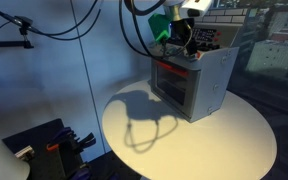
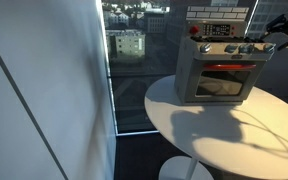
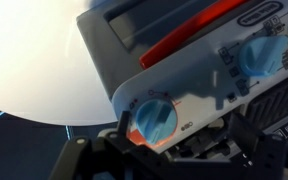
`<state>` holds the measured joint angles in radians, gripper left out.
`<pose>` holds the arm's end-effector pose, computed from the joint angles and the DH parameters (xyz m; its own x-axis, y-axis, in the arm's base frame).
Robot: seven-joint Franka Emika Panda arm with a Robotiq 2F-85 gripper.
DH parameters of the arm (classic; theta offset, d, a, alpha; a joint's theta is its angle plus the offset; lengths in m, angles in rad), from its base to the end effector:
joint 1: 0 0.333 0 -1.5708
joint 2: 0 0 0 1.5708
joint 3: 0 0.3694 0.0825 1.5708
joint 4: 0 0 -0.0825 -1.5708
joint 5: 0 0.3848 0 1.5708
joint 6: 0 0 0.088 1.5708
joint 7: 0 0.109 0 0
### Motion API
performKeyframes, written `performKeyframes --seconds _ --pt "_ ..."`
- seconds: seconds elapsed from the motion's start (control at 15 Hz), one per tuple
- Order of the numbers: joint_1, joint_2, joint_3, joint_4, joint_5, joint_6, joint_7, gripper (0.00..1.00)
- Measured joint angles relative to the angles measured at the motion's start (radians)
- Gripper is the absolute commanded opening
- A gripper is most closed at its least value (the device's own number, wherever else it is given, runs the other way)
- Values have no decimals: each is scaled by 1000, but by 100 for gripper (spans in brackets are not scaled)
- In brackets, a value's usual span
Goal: Turn the knob on the right towards the left
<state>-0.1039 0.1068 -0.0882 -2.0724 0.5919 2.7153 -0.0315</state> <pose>0.5975 -0.1344 0.4860 0.6754 -0.6178 0.4027 -0.4507 -0.7780 -0.4377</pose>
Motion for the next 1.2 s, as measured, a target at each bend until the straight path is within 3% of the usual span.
performKeyframes --seconds 0.67,0.73,0.8,0.87,1.2 --pt "0 11 15 1 45 39 -60 99" --pt "0 13 16 1 46 43 -61 90" --pt "0 15 17 2 46 47 -62 89" --pt "0 16 17 2 46 49 -62 79" --pt "-7 17 14 1 48 53 -68 54"
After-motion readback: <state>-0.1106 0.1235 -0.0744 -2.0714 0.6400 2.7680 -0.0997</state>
